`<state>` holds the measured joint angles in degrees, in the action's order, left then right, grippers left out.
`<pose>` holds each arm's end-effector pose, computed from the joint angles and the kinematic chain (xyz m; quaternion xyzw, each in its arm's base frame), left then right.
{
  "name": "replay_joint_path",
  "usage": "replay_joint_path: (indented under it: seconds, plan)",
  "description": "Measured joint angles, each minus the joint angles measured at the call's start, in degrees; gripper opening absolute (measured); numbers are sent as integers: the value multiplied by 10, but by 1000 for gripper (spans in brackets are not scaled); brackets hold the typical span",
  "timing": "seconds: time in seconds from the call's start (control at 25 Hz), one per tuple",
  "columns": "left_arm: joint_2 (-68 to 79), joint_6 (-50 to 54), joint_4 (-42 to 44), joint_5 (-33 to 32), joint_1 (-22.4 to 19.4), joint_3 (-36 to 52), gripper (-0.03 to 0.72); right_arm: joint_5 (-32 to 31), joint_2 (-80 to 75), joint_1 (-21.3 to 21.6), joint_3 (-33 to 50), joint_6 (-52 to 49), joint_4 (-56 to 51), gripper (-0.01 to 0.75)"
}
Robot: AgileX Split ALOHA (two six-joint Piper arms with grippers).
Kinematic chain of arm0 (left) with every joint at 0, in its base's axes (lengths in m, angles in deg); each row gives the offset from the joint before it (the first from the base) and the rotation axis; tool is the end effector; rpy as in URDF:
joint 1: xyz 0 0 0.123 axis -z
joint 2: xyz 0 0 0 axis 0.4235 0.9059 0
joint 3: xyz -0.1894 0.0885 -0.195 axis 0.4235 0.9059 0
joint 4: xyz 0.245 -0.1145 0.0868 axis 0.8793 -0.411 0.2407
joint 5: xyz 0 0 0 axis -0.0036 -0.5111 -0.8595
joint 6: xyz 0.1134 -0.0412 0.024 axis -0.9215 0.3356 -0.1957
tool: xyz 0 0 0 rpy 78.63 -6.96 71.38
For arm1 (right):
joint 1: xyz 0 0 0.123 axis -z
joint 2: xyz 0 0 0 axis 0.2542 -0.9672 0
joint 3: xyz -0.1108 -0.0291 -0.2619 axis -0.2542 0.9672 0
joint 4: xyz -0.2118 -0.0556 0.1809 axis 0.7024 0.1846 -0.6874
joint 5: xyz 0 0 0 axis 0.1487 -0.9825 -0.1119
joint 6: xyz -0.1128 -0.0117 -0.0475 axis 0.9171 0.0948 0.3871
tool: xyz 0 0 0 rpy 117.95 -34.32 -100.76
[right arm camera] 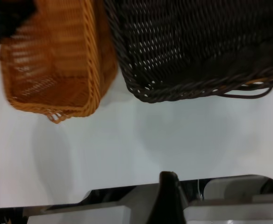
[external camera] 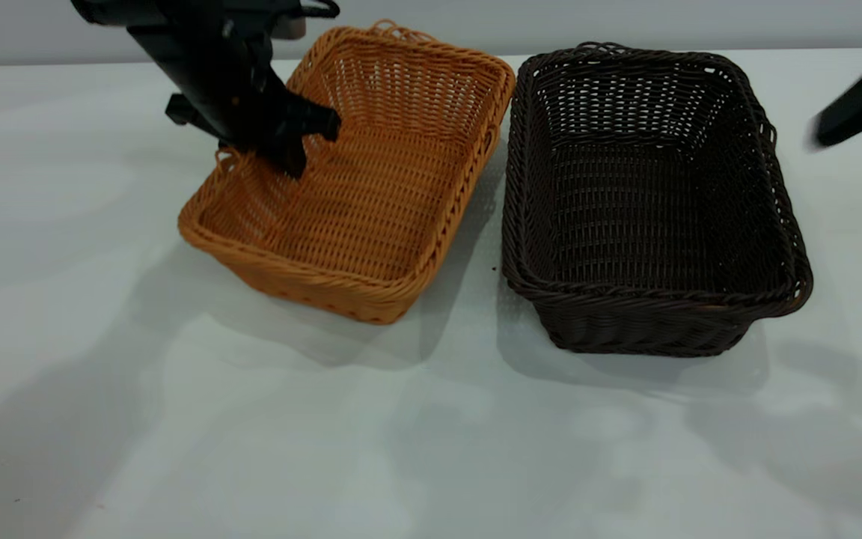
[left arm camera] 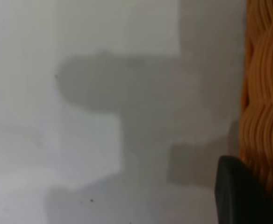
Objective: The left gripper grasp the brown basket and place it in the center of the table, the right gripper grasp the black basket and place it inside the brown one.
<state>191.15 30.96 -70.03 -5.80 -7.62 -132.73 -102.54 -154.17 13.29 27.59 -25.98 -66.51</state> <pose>0.5022 -0.1612 -0.0128 0.1269 0.9472 -0.0637 0.2875 0.2435 0.0671 0.1232 0.2039 0.9254 0.2975 0.1163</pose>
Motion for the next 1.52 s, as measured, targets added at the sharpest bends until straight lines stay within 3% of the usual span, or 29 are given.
replay_joint_path:
  seconds: [0.32, 0.52, 0.76, 0.88, 1.04, 1.2, 1.36, 1.52]
  plan:
    - [-91, -11, 29, 1, -5, -1, 94, 106, -206, -117, -14, 128, -273, 542]
    - [-117, -34, 29, 13, -10, -1, 93, 107, -305, -128, -53, 215, -423, 542]
    - [-117, -41, 29, 11, -14, -1, 93, 120, -381, -128, -95, 219, -442, 541]
    - [-117, -61, 29, 10, -14, -1, 93, 154, -393, -123, -113, 219, -443, 496]
    - [-120, -67, 29, -4, -18, -1, 93, 210, -395, -89, -120, 228, -447, 323]
    - [-136, -68, 29, -32, -20, -1, 93, 227, -396, -17, -121, 270, -458, 118]
    - [-160, -68, 29, -53, -20, -1, 93, 198, -397, 76, -122, 371, -427, 89]
    - [-172, -103, 28, -62, -20, -1, 93, 171, -385, 166, -123, 409, -378, 89]
